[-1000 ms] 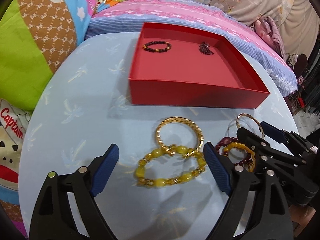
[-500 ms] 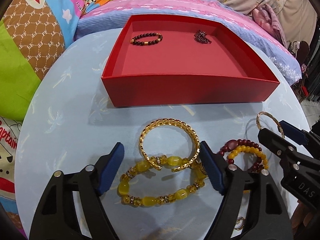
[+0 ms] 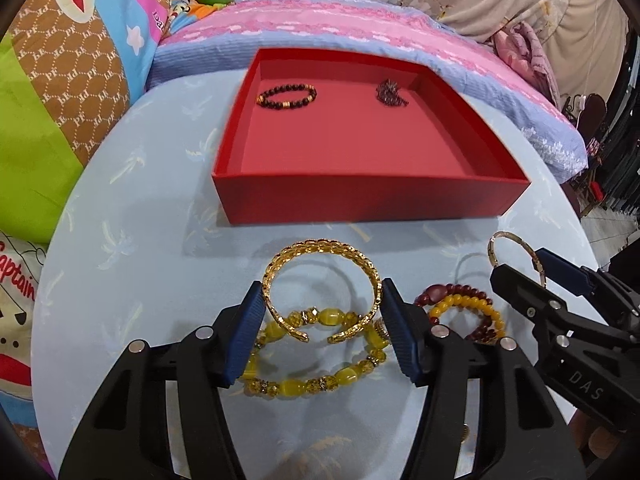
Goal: Organize jewelry
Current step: 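Carry the cuff and bangle into the red box and open both tools, then grasp the yellow glass-bead bracelet with the left tool while the right tool grasps the amber-bead bracelet, then lift both yellow bracelets into the red box and open both tools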
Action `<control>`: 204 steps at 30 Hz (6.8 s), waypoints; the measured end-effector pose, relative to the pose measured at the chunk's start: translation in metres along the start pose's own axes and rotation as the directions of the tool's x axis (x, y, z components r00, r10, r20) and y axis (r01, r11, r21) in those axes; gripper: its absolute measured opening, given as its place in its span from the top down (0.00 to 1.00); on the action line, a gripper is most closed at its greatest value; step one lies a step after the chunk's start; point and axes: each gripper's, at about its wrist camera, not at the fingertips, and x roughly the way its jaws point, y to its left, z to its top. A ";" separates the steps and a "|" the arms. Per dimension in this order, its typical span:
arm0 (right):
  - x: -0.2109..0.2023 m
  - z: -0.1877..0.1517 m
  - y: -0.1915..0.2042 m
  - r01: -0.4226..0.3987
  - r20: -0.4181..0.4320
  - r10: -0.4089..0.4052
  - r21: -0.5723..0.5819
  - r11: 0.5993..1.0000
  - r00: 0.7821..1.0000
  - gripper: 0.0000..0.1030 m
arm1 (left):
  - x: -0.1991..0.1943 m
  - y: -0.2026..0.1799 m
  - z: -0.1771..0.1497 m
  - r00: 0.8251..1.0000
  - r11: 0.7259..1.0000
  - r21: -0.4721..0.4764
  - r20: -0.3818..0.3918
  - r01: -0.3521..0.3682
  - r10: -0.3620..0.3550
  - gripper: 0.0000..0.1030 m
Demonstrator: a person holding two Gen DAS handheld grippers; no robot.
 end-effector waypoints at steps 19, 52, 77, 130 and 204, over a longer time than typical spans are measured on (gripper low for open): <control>-0.006 0.093 0.015 -0.030 0.139 0.039 -0.066 0.997 0.990 0.42 | -0.014 0.002 0.090 0.990 1.000 0.025 0.141 0.003 -0.007 0.46; 0.117 0.155 0.000 -0.007 -0.028 0.007 -0.015 1.000 1.000 0.42 | 0.093 0.019 0.149 1.000 1.000 -0.009 0.000 -0.005 0.005 0.46; 0.027 0.114 0.002 -0.007 0.070 0.011 -0.049 0.999 0.998 0.42 | 0.017 0.015 0.109 0.997 1.000 0.001 0.079 -0.008 0.008 0.43; 0.004 -0.037 0.014 -0.045 -0.090 0.041 -0.047 0.998 0.995 0.84 | -0.005 0.028 -0.038 0.999 0.999 -0.007 -0.039 -0.039 0.038 0.88; 0.069 0.093 -0.007 -0.096 -0.048 0.099 0.057 0.994 0.994 0.93 | 0.040 0.016 0.101 0.995 0.995 -0.013 0.004 0.095 -0.095 0.91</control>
